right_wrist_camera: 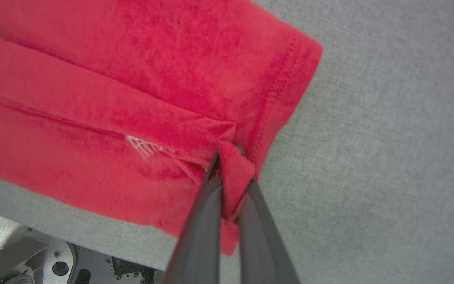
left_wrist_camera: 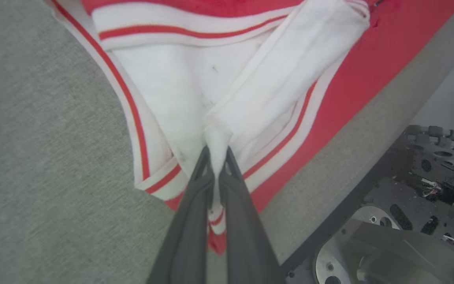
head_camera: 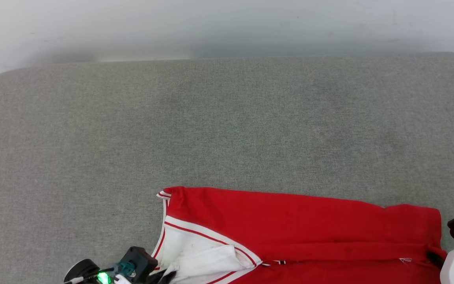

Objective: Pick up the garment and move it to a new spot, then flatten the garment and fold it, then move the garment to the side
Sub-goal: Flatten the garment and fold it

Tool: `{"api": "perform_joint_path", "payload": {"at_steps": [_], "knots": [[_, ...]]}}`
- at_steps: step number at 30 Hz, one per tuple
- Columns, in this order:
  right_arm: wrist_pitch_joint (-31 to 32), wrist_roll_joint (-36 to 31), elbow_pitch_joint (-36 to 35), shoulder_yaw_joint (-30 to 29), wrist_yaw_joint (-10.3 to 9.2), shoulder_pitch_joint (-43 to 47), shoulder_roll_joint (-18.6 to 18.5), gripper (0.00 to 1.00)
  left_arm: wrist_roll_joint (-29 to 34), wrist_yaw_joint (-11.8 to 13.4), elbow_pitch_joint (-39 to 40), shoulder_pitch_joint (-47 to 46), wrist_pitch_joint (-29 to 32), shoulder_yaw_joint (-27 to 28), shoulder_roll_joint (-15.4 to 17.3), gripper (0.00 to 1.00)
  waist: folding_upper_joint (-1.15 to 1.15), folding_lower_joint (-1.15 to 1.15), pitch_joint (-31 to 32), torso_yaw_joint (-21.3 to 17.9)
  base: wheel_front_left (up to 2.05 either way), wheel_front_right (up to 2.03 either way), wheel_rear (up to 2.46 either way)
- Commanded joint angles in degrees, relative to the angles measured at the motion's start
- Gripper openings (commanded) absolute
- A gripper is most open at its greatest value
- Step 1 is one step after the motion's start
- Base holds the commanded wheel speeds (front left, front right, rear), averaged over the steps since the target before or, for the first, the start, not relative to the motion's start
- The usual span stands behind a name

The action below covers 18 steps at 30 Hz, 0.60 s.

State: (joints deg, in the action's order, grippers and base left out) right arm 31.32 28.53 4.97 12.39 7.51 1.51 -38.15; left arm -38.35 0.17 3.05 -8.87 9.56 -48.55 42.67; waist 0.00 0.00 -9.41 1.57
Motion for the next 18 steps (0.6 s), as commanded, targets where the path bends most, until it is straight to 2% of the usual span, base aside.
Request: {"api": "perform_joint_path", "payload": {"at_steps": [1,3,5,6,7,11,16,17,18], "knots": [[-0.3,-0.3,0.2,0.2,-0.04,0.2,-0.4,0.00,0.5,-0.1,-0.3,-1.0,-0.4,-0.1,-0.2,0.00,0.00,0.00,0.0,0.0,0.00,0.00,0.00],[-1.0,-0.2,0.7,0.7,-0.04,-0.1,-0.6,0.00,1.0,-0.4,-1.5,-1.5,-0.7,-0.4,-0.8,0.45,0.00,0.00,0.0,0.1,0.00,0.00,0.00],[-1.4,0.0,1.1,1.4,-0.04,-0.5,-0.7,0.00,1.2,-0.7,-2.5,-1.9,-0.8,-0.6,-1.2,0.82,0.00,0.00,0.1,0.0,0.00,0.00,0.00],[-1.7,0.1,0.9,2.0,-0.04,-0.8,-0.8,0.25,1.5,-0.9,-3.0,-2.1,-0.5,-0.9,-1.2,0.98,0.00,0.00,0.2,-0.1,0.00,0.00,0.00],[-2.2,0.5,0.8,2.1,-0.04,-1.0,-0.7,0.98,1.6,-1.0,-3.5,-2.2,-0.4,-1.2,-1.3,1.00,0.00,0.00,0.3,-0.2,0.00,0.00,0.00],[-2.6,2.7,0.0,1.3,-0.04,-1.9,0.3,1.00,1.2,0.1,-4.0,-2.6,-2.0,0.1,-1.7,1.00,0.00,0.00,0.9,-0.6,0.00,0.00,0.00],[-2.5,6.1,-3.2,-2.5,-0.04,-1.7,2.2,1.00,-0.2,2.4,-1.7,-3.2,-5.4,3.7,-1.5,1.00,0.00,0.00,2.3,-0.7,0.00,0.00,0.00],[-1.4,7.7,-5.6,-5.6,-0.04,-0.6,3.5,1.00,-2.0,4.6,0.3,-2.4,-8.4,6.8,-2.1,1.00,0.00,0.00,3.2,-0.6,0.00,0.00,0.00],[-1.0,7.9,-6.2,-6.7,-0.04,-0.2,3.9,1.00,-2.7,5.4,0.9,-2.0,-9.7,8.0,-2.4,1.00,0.00,0.00,3.5,-0.6,0.00,0.00,0.00]]}}
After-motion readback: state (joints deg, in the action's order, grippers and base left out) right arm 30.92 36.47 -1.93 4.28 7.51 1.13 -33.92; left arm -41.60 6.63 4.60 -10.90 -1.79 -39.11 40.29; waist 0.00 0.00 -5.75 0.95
